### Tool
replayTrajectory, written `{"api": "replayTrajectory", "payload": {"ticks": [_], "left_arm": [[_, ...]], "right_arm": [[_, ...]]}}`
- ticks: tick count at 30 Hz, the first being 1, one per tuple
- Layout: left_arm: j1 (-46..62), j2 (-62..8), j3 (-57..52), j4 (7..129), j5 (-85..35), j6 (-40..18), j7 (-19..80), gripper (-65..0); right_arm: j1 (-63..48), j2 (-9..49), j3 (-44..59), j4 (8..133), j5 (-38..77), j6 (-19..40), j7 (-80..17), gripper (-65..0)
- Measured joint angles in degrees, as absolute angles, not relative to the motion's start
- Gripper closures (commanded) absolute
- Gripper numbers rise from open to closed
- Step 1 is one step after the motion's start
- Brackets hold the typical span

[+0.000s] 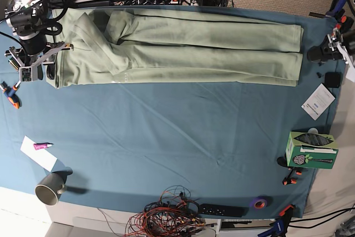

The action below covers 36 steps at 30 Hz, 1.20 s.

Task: Fold the T-shirt properly
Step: 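Move the left gripper to the strip's end and grasp it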

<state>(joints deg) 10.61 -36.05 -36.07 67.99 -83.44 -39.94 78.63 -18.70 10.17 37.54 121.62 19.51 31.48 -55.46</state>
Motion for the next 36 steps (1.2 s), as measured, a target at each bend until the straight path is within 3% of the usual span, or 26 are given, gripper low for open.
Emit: {"api": "replayTrajectory", "payload": {"ticks": [6, 11, 18, 23, 29, 33, 36], "left_arm": [[10.68, -35.05, -32.45, 67.99, -83.99, -38.87, 78.17, -42.3], [9.23, -34.81, -25.21, 68.27, -85.47, -38.87, 74.85, -42.3], [5.91, -32.21, -24.71, 68.4, -81.71, -38.83, 73.6, -41.4], [6.28, -32.34, -24.75, 68.42, -82.15, -38.63, 76.18, -31.7], [8.43, -32.58, -24.75, 68.4, -85.21, -39.05, 77.12, -30.9], [8.56, -32.53, -24.64, 68.34, -84.9, -39.05, 77.14, -18.5], [8.71, -32.51, -24.51, 68.34, -84.49, -40.03, 77.08, 0.0]], "right_arm": [[-18.7, 10.17, 37.54, 121.62, 19.53, 31.48, -55.44, -19.7], [-18.7, 10.17, 37.54, 121.62, 19.86, 31.48, -55.42, -19.7], [-18.7, 10.17, 37.54, 121.62, 19.97, 31.48, -55.42, -19.7], [-18.7, 10.15, 37.54, 121.62, 19.97, 31.48, -55.44, -19.7], [-18.7, 10.17, 37.54, 121.62, 19.97, 31.48, -55.44, -19.7], [-18.7, 10.17, 37.54, 121.62, 19.97, 31.48, -55.44, -19.7], [-18.7, 10.17, 37.54, 121.62, 19.97, 31.48, -55.44, -19.7]]}}
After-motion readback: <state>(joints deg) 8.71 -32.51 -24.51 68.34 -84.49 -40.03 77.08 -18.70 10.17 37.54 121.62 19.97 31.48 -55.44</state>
